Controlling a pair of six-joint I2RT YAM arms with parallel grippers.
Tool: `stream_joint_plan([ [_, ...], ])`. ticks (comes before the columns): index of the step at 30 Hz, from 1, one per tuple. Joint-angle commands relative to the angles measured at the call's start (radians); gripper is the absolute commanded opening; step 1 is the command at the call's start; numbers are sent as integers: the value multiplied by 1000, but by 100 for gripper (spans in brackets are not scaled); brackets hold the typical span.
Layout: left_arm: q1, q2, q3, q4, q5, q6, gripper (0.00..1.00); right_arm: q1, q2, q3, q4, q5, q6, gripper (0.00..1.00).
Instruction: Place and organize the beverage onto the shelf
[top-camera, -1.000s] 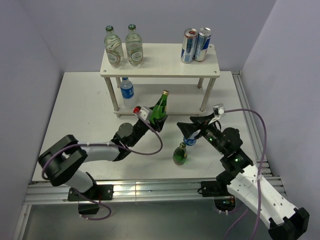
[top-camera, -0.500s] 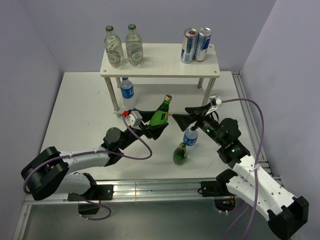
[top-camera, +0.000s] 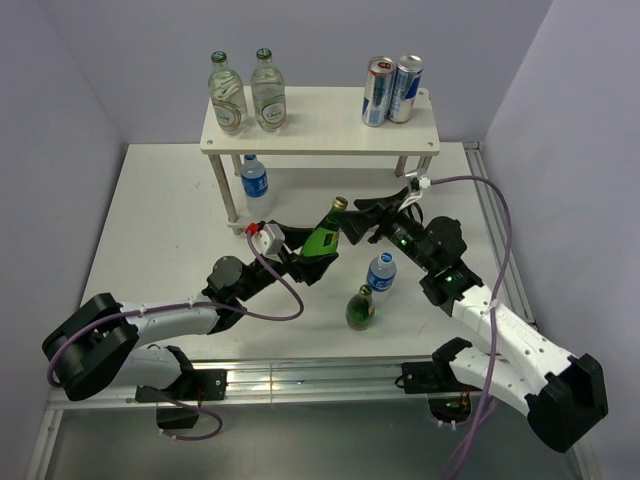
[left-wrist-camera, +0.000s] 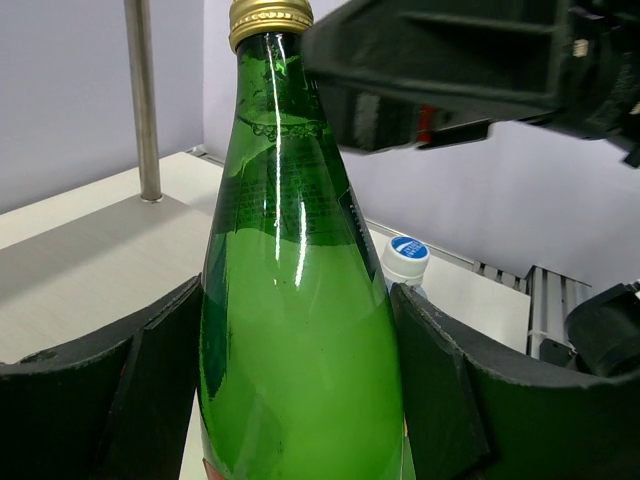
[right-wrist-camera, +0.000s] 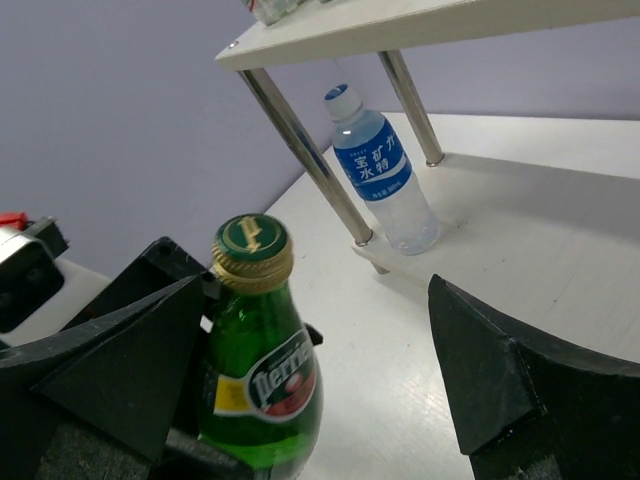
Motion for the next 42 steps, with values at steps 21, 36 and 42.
stream_joint_plan([
  [21,0,14,7,422,38,-34,0,7,183,65,174,48,48,0],
  [36,1,63,130,136,-43,24,98,5,171,145,70,172,-54,0],
  [42,1,83,125,136,-57,49,99,5,206,195,47,204,-87,0],
])
